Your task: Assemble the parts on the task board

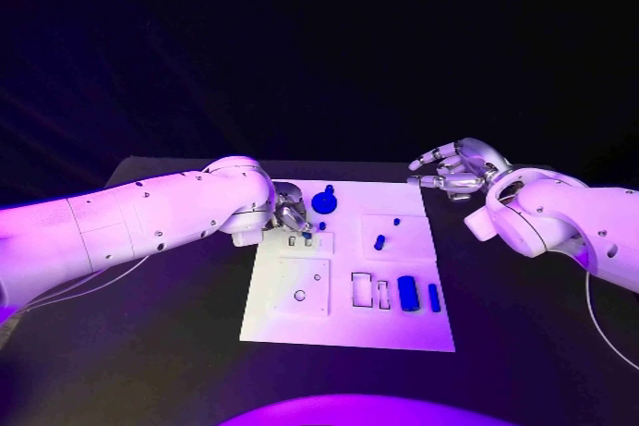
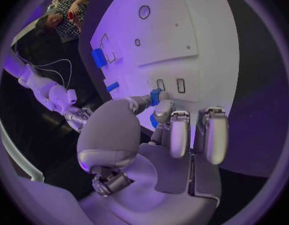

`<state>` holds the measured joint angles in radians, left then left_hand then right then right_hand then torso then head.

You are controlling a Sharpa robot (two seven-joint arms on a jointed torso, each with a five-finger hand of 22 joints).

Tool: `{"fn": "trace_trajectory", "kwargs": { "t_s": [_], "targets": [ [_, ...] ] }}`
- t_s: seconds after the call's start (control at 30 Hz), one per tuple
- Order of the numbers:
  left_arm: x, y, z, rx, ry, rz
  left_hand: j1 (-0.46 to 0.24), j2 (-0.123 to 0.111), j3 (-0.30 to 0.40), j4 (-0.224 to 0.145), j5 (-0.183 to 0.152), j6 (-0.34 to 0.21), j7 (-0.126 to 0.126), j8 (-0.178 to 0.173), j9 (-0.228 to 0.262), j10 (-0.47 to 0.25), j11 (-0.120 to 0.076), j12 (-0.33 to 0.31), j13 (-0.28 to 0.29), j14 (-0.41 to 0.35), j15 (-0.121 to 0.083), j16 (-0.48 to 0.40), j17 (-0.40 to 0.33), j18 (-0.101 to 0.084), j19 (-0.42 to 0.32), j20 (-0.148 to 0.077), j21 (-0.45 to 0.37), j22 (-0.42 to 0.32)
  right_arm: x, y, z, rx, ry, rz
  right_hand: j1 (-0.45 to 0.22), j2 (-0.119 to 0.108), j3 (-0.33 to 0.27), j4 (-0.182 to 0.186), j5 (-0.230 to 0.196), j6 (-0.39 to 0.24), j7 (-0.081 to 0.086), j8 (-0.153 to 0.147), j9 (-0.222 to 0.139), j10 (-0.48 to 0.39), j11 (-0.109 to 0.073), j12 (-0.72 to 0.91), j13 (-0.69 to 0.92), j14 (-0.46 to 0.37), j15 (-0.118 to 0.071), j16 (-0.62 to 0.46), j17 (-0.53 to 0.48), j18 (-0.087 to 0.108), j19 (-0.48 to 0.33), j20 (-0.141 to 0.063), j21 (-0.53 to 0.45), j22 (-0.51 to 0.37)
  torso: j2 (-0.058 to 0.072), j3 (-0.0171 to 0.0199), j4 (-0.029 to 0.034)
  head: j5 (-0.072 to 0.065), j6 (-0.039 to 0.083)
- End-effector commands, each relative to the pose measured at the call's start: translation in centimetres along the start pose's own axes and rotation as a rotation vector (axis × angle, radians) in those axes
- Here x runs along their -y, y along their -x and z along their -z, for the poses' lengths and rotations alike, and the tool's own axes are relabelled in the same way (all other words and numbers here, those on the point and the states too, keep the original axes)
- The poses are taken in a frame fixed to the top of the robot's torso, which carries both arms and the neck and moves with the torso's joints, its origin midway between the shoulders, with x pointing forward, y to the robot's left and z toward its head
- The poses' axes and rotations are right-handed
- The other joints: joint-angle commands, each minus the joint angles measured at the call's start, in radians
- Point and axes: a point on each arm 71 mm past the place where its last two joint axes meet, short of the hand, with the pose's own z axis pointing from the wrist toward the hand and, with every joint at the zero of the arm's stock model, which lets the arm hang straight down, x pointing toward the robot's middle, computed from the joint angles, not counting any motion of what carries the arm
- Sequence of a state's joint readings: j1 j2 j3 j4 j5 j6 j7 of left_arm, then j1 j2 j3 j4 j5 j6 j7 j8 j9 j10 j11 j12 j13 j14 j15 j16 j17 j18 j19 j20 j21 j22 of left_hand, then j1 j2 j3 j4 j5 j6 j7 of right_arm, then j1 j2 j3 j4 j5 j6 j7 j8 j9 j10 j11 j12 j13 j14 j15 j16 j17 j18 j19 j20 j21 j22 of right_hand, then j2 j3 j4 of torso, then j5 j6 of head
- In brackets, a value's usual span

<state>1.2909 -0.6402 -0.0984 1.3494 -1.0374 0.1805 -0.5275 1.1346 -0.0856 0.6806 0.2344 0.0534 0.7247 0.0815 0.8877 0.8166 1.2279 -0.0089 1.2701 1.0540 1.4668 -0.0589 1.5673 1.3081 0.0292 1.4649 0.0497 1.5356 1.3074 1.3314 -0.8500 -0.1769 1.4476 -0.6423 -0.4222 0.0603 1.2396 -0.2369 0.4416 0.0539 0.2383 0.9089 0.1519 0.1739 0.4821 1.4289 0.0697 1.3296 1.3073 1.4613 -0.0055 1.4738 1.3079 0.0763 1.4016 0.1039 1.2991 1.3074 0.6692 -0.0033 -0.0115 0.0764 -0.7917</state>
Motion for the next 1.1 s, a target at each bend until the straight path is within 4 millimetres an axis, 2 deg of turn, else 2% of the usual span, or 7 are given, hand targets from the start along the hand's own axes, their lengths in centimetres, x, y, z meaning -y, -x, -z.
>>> {"fn": "trace_trajectory", "kwargs": {
  "t_s": [0.03,0.53,0.83,0.93,1.1],
  "targets": [
    [0.31,0.01,0.02,0.026,-0.008,-0.047,0.005,0.002,0.177,-0.17,0.005,0.012,-0.016,0.004,0.0,0.008,0.002,0.006,0.001,0.104,-0.008,0.004,0.263,-0.014,0.076,-0.009,0.006,0.189,-0.13,-0.15,0.02,-0.018,0.015,0.012,0.002,0.007,-0.003,0.001,0.003,-0.006,0.001,0.002,-0.001,-0.007,-0.003,-0.003,0.03,0.065,0.004,-0.006,0.177,-0.005,-0.008,0.002,-0.005,0.096,0.0,-0.0003,-0.0016,0.002,-0.001],
    [0.58,-0.49,-0.01,-0.009,-0.011,-0.06,0.004,0.0,0.181,-0.173,0.005,0.014,-0.016,0.005,0.002,0.012,0.002,0.009,0.006,0.104,-0.009,0.004,0.263,-0.014,0.076,-0.008,0.005,0.187,-0.14,-0.21,0.01,-0.024,0.015,0.013,0.002,0.007,-0.003,0.001,0.003,-0.006,0.001,0.002,-0.001,-0.007,-0.003,-0.003,0.03,0.065,0.004,-0.006,0.177,-0.005,-0.008,0.002,-0.005,0.096,0.001,-0.0003,-0.0012,0.003,-0.003],
    [0.46,-0.73,-0.19,-0.011,-0.008,-0.061,0.003,0.0,0.183,-0.173,0.005,0.015,-0.016,0.005,0.002,0.009,0.002,0.005,-0.001,0.104,-0.008,0.004,0.263,-0.014,0.076,-0.008,0.005,0.187,-0.11,-0.22,0.01,-0.028,0.013,0.015,0.002,0.007,-0.003,0.001,0.003,-0.006,0.001,0.002,-0.001,-0.007,-0.003,-0.003,0.03,0.065,0.004,-0.006,0.177,-0.005,-0.008,0.002,-0.005,0.096,0.001,-0.0022,-0.0015,0.003,-0.006],
    [0.49,-0.86,-0.21,-0.016,-0.009,-0.062,0.002,0.0,0.185,-0.174,0.005,0.016,-0.016,0.005,0.003,0.01,0.002,0.006,0.0,0.104,-0.009,0.004,0.263,-0.014,0.075,-0.008,0.005,0.186,-0.11,-0.23,0.01,-0.029,0.013,0.015,0.002,0.007,-0.004,0.002,0.004,-0.006,0.001,0.003,-0.001,-0.008,-0.003,-0.005,0.029,0.065,0.004,-0.006,0.177,-0.005,-0.008,0.002,-0.005,0.096,0.001,-0.0012,-0.0011,0.003,-0.007],
    [0.46,-0.98,-0.21,-0.024,-0.008,-0.065,0.002,0.0,0.185,-0.174,0.005,0.016,-0.016,0.005,0.003,0.01,0.002,0.006,0.0,0.104,-0.009,0.004,0.263,-0.014,0.075,-0.008,0.005,0.186,-0.1,-0.25,0.0,-0.031,0.012,0.016,0.002,0.007,-0.004,0.002,0.004,-0.006,0.001,0.003,-0.001,-0.007,-0.003,-0.004,0.03,0.065,0.004,-0.005,0.177,-0.006,-0.007,0.002,-0.003,0.098,0.001,-0.0015,-0.001,0.002,-0.008]
  ]
}}
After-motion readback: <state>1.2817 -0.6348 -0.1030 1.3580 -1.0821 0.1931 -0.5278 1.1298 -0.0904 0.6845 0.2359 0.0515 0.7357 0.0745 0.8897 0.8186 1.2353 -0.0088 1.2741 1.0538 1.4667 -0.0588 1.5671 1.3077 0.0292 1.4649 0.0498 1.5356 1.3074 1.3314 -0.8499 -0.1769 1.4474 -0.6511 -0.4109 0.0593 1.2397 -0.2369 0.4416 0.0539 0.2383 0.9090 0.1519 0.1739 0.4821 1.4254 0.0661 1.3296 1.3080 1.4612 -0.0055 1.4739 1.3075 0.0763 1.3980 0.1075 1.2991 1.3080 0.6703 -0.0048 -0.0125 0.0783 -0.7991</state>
